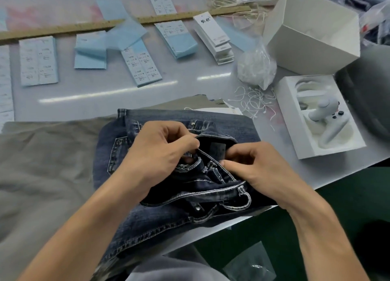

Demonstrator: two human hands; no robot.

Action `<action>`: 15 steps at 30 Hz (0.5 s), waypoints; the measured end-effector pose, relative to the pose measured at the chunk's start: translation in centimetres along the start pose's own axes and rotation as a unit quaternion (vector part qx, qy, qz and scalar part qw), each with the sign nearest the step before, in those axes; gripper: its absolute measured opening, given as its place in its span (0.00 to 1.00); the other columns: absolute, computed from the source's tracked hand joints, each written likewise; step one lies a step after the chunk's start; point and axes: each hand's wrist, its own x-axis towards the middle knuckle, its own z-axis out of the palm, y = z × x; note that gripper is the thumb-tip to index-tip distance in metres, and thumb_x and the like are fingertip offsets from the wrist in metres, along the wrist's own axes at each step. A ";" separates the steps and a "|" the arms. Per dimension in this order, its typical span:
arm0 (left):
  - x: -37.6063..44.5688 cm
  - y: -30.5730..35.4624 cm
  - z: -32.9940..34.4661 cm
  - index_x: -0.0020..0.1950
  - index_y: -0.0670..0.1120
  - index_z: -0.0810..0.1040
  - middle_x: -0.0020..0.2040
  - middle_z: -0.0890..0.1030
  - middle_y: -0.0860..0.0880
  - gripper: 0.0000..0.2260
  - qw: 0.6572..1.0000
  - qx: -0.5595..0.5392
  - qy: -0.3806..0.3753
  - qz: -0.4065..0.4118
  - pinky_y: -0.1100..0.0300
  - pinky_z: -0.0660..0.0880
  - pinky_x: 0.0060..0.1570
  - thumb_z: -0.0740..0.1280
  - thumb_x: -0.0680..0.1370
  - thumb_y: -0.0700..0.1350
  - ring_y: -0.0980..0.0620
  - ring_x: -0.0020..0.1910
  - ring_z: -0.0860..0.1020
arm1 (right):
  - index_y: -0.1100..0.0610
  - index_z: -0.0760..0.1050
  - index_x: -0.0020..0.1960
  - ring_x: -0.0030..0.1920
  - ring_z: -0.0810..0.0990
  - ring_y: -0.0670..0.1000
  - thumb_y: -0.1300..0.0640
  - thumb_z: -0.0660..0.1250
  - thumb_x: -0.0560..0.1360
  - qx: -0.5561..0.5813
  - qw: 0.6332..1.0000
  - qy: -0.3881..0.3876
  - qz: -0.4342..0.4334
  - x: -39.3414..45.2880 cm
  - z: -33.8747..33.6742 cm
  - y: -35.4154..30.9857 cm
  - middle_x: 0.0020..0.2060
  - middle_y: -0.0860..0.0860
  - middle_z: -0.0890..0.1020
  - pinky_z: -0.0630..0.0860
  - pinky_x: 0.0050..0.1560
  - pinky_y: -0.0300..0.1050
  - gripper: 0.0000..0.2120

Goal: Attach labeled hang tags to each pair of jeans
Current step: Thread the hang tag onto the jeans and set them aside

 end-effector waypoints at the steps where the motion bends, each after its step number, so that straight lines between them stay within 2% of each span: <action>1: 0.0 0.0 0.0 0.36 0.43 0.82 0.32 0.83 0.53 0.08 1.000 -0.002 -0.001 -0.001 0.60 0.74 0.40 0.74 0.75 0.41 0.58 0.31 0.80 | 0.50 0.84 0.40 0.31 0.73 0.44 0.52 0.74 0.75 0.004 1.000 0.000 0.003 -0.1 0.0 0.0 0.31 0.54 0.81 0.68 0.35 0.38 0.06; 8: 0.1 -0.2 0.1 0.36 0.43 0.82 0.32 0.83 0.52 0.08 1.000 -0.005 -0.005 -0.009 0.62 0.75 0.38 0.73 0.75 0.41 0.57 0.31 0.81 | 0.51 0.84 0.36 0.28 0.69 0.42 0.53 0.74 0.75 0.041 0.999 0.001 0.008 -0.3 -0.1 0.1 0.26 0.46 0.75 0.64 0.31 0.31 0.09; 15: -0.1 0.4 0.3 0.34 0.41 0.81 0.32 0.83 0.47 0.09 1.000 -0.006 -0.001 -0.022 0.67 0.76 0.35 0.73 0.74 0.41 0.56 0.30 0.80 | 0.52 0.85 0.38 0.31 0.70 0.44 0.52 0.73 0.76 0.041 0.999 -0.010 -0.008 -0.5 -0.2 0.2 0.30 0.58 0.77 0.65 0.34 0.35 0.09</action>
